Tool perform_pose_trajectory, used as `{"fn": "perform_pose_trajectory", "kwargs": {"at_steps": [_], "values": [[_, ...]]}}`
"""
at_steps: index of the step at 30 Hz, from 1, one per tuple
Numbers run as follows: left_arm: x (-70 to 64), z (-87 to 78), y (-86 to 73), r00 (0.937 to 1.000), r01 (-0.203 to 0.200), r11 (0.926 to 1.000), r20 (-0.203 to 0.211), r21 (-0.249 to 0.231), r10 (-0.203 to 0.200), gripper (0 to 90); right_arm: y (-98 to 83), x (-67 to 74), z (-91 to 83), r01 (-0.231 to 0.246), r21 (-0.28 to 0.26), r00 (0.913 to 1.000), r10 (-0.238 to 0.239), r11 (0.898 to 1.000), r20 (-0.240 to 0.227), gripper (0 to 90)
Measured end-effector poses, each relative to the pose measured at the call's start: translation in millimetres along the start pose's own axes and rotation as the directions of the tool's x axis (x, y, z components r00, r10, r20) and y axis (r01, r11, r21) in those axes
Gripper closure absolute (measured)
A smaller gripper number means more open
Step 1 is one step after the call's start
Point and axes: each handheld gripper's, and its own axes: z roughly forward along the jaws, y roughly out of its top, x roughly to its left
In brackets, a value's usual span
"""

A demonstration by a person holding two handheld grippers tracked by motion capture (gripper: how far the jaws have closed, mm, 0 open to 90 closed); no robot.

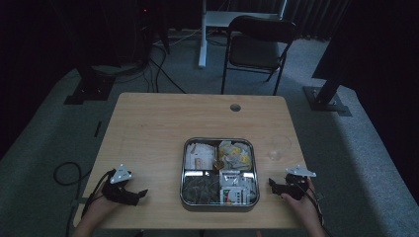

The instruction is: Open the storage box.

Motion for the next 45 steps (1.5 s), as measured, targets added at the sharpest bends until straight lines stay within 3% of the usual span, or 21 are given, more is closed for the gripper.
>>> {"fn": "perform_pose_trajectory", "kwargs": {"at_steps": [10,23,34,39,45], "values": [[-12.0,0.3,19.1,0.9974,-0.037,0.9979,0.060,-0.054,0.040,1.0,0.0,0.0,0.0,0.000,0.000,1.0000,0.000,1.000,0.000,10.6],[-32.1,-2.2,46.5,0.9869,-0.098,0.9897,0.118,-0.105,0.110,1.0,0.0,0.0,0.0,0.000,0.000,1.0000,0.000,1.000,0.000,10.7],[-50.4,7.0,75.2,0.9685,-0.150,0.9788,0.178,-0.139,0.174,1.0,0.0,0.0,0.0,0.000,0.000,1.0000,0.000,1.000,0.000,10.7],[-58.0,15.8,86.2,0.9577,-0.151,0.9754,0.221,-0.160,0.185,1.0,0.0,0.0,0.0,0.000,0.000,1.0000,0.000,1.000,0.000,10.6],[-66.1,23.3,96.9,0.9485,-0.175,0.9707,0.236,-0.164,0.211,1.0,0.0,0.0,0.0,-0.001,0.000,1.0000,0.001,1.000,0.000,10.7]]}}
